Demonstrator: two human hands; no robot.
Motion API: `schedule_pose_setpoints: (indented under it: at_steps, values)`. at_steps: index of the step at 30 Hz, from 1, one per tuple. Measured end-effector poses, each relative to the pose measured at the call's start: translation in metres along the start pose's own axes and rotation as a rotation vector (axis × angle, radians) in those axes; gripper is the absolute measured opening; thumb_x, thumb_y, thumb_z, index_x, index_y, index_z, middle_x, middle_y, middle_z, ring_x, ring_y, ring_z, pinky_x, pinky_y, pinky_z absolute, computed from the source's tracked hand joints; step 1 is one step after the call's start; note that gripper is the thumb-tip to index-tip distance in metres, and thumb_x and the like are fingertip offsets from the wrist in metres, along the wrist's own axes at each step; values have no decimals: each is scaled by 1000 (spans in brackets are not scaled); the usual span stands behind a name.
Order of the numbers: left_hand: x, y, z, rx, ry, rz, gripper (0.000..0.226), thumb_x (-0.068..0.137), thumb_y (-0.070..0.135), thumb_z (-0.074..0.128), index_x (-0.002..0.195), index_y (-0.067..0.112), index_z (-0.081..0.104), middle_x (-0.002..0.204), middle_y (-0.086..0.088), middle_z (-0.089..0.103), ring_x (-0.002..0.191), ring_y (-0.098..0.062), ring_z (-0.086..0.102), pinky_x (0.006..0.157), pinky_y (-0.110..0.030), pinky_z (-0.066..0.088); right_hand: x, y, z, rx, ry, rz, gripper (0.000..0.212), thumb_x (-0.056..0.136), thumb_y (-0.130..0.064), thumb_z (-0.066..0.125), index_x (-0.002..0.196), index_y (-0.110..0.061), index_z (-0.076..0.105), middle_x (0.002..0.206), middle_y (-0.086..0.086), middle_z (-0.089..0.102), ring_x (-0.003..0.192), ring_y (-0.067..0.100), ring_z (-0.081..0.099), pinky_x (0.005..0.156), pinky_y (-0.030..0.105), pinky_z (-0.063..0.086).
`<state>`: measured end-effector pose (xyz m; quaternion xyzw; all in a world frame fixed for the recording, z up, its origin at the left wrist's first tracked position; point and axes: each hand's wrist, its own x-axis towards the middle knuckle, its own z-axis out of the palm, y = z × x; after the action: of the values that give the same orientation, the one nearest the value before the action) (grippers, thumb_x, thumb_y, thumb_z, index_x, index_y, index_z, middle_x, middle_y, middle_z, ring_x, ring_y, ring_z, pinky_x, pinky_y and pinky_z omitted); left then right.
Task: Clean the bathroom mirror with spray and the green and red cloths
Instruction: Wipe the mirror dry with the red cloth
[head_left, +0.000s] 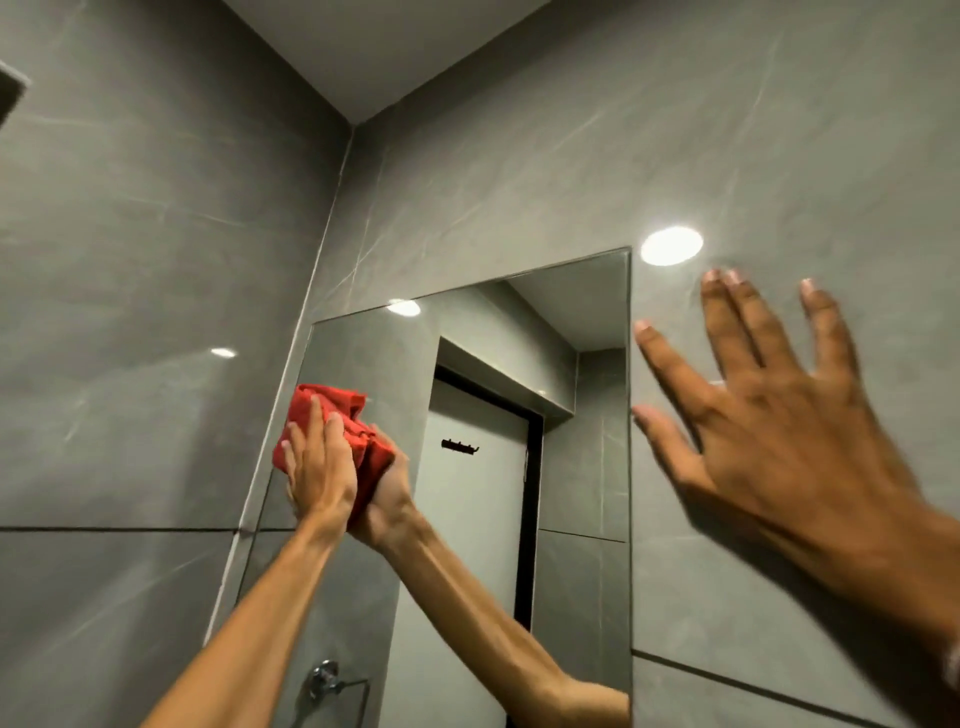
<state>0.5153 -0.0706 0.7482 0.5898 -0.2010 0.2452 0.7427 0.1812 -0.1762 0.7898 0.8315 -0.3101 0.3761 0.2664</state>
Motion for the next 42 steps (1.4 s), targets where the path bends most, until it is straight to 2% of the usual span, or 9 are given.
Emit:
schedule_pose_setpoints:
  at_steps: [2,6,10,15,19,24,30,36,42]
  values:
    - [-51,28,8,16,-25,128,56,103,46,23,158,36,19,171,0,12,158,-19,7,126,-39,6,3,-34,14,-221,95,-124,67,99,-77,4,162,-54,-4,179,7,-9,161,43,-21,126,74,-6]
    - [-156,91,31,14,-130,495,60,95,52,13,155,46,5,169,8,-2,157,-13,-2,126,-43,7,-26,14,-25,-248,453,-56,77,99,-66,26,166,-28,19,173,28,10,163,42,11,128,70,9]
    - [-181,144,47,0,-290,764,56,98,57,10,154,54,7,170,14,-4,155,-1,-13,126,-42,-3,-33,31,-22,-271,409,-35,82,94,-65,22,165,-25,21,172,30,11,162,43,14,128,69,12]
    - [-124,132,38,118,-248,989,55,102,48,28,156,39,24,171,1,13,158,-13,2,128,-43,11,-46,32,6,-275,481,-72,83,92,-67,37,162,-21,34,170,31,20,160,46,21,127,70,14]
    - [-57,73,19,111,-180,807,55,102,48,29,156,41,24,171,0,14,158,-19,7,126,-51,21,-42,33,22,-328,577,-76,84,95,-68,33,166,-24,24,173,27,15,162,43,16,129,67,6]
    - [-21,-83,-20,160,-7,341,59,99,54,18,156,43,11,171,0,9,157,-25,12,121,-46,25,-30,39,34,-360,696,-49,85,93,-73,28,167,-34,14,176,20,12,163,38,14,129,66,7]
    - [-143,-229,-72,102,40,-157,78,90,64,25,158,27,23,168,-11,23,153,-32,25,126,-52,20,-16,46,54,-327,757,-22,86,90,-78,26,166,-44,2,177,15,5,163,25,-11,122,73,27]
    - [-295,-196,-63,61,35,-263,74,90,48,39,158,26,23,170,-12,13,158,-24,8,128,-43,8,-31,38,40,-250,710,-96,80,97,-72,24,167,-35,11,173,22,17,161,39,18,122,76,22]
    - [-388,-97,-30,-125,-18,-212,73,86,44,52,155,38,27,171,2,8,158,-15,3,126,-41,8,-55,24,2,-221,480,-120,76,103,-65,31,166,-26,19,174,29,10,162,44,11,127,72,11]
